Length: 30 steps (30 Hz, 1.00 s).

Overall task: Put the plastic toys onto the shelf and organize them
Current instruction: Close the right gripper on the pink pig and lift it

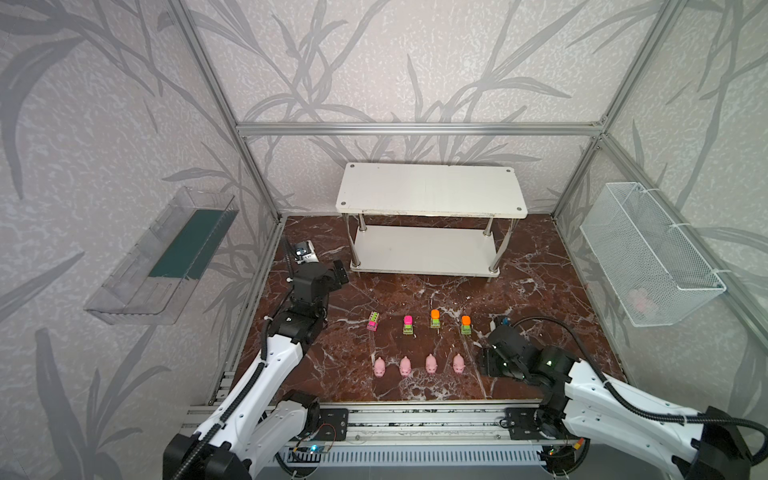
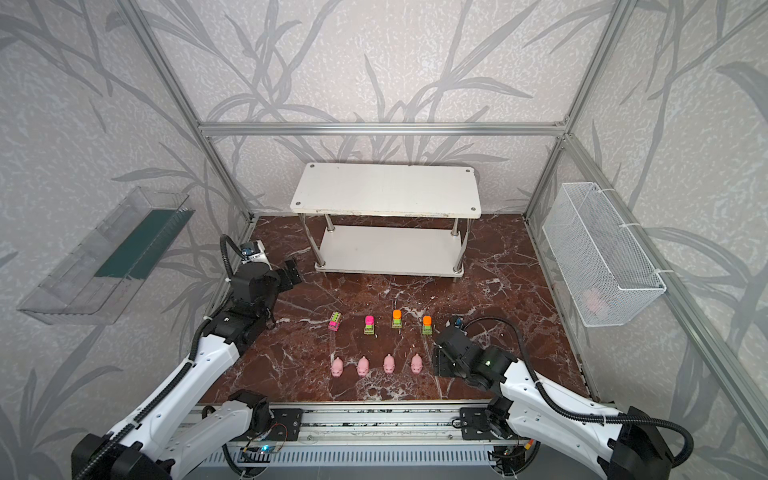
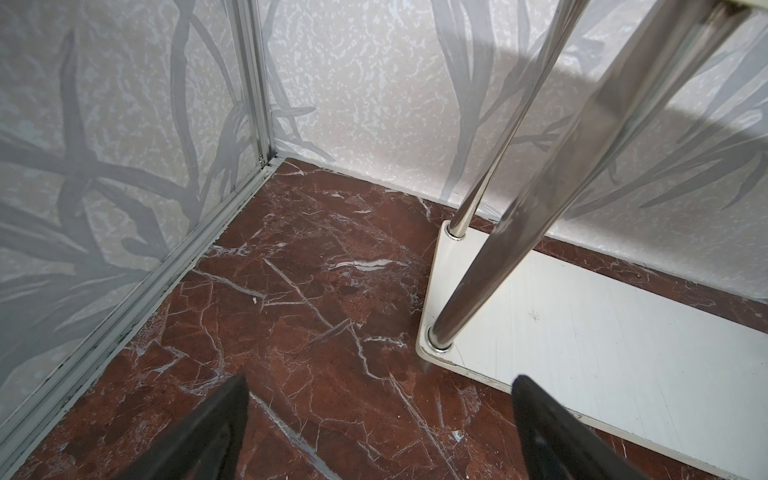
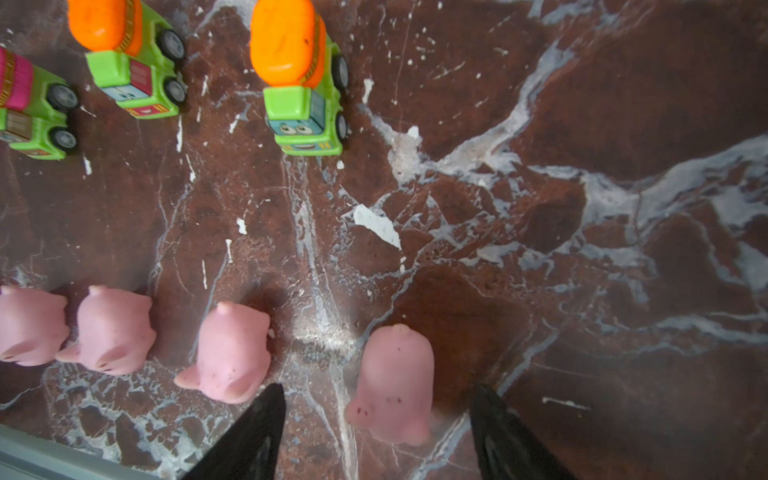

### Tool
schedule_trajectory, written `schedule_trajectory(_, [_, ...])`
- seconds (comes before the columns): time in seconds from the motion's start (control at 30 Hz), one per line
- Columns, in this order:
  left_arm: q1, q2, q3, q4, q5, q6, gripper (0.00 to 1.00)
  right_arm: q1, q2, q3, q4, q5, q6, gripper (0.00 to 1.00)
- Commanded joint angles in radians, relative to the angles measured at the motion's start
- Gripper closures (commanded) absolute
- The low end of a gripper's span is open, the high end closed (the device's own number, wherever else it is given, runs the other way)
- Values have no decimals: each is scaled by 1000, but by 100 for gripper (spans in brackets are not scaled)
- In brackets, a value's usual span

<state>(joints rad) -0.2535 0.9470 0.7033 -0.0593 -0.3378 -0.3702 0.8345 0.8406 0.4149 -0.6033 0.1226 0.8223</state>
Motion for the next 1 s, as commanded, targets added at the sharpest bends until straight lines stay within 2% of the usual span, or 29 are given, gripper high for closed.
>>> schedule_trajectory(0.0, [-3,-8,-13,-4,-2,-15,4,12,18,-3,-10,7,14,29])
schedule_trajectory(0.2, [-3,1,-14,1,-1,-15,4,18,41,-14,10,9,22,30])
schedule_trajectory(0.6, [-3,12,-18,8,-1,-16,4,19,141,-10,42,44,19,49])
schedule_trajectory(0.83, [-3,18,-14,11,-3,-16,4,17,170,14,15,66,8,71])
schedule_trajectory(0.97, [-3,23,-11,13,0,-15,4,18,137,75,-53,104,-22,72])
